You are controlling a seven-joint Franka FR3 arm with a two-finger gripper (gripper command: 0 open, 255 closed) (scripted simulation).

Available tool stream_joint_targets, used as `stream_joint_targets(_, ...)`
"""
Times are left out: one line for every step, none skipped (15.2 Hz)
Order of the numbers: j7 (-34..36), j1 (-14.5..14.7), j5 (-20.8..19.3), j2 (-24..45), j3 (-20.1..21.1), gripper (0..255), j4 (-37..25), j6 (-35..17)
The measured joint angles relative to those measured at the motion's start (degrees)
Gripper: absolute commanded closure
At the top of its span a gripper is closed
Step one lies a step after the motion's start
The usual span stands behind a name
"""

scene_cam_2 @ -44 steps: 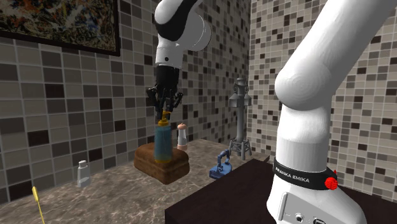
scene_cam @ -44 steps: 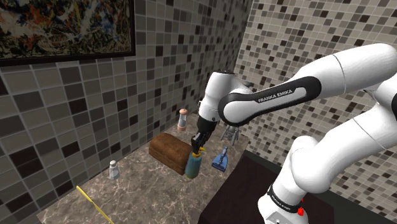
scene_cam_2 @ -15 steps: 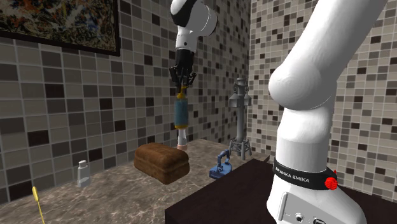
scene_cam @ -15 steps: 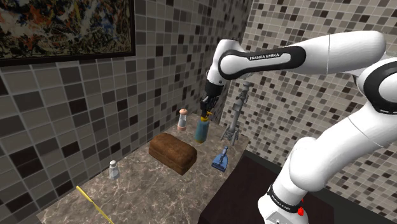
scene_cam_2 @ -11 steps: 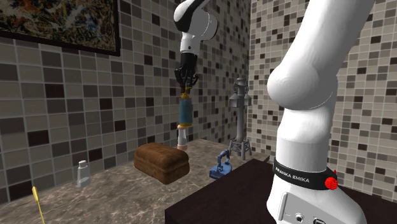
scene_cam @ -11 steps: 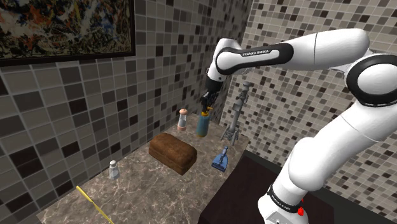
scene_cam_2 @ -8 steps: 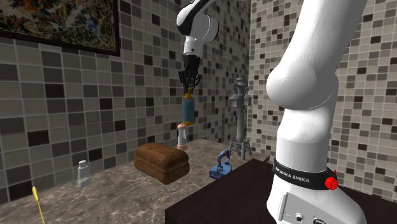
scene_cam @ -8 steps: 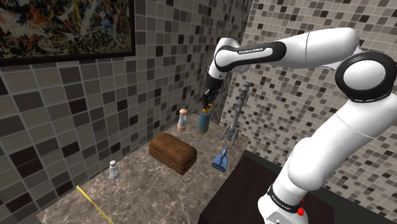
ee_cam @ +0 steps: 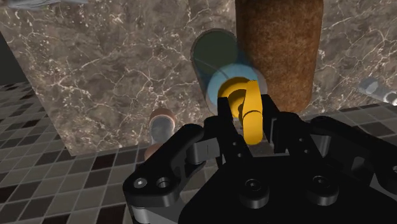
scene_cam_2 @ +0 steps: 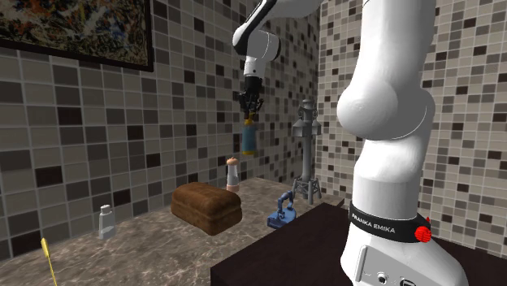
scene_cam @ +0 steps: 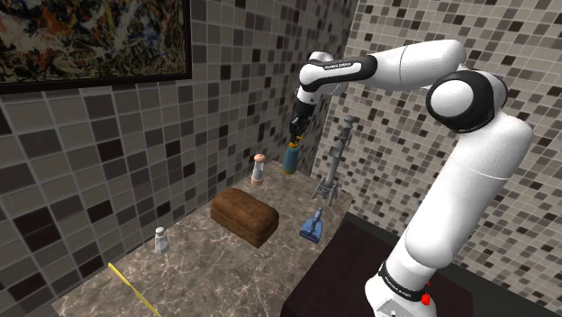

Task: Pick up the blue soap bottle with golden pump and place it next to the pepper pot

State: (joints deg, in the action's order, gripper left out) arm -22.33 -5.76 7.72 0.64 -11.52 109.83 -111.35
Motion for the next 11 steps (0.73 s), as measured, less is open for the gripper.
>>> stream_joint_targets(-0.8,-0.4,0.3,1.5,-0.4,255,-1.9,0.5)
stream_joint_targets(-1.9,-1.0,0.8,3.5,-0.9,255,-4.7,1.5)
stream_joint_targets(-3.2,-1.7,1.3,5.6,-1.4,255,-7.5,2.4)
stream_joint_targets(-4.4,-2.4,1.9,8.1,-1.8,255,-10.2,2.9)
stream_joint_targets(-5.2,-3.0,2.3,9.7,-2.2,255,-12.5,3.7)
stream_joint_targets(-6.2,-3.7,2.7,11.1,-2.5,255,-14.4,4.5)
stream_joint_targets(-7.3,-4.5,3.1,12.6,-2.9,255,-16.6,5.4)
stream_joint_targets(-8.1,-5.4,3.7,15.0,-3.1,255,-20.3,6.8)
stream_joint_targets(-9.0,-6.2,4.3,17.4,-3.3,255,-23.1,7.5)
stream_joint_targets(-9.8,-7.2,4.9,19.9,-3.5,255,-26.7,8.8)
stream_joint_targets(-10.5,-8.2,5.5,22.4,-3.6,255,-30.5,10.3)
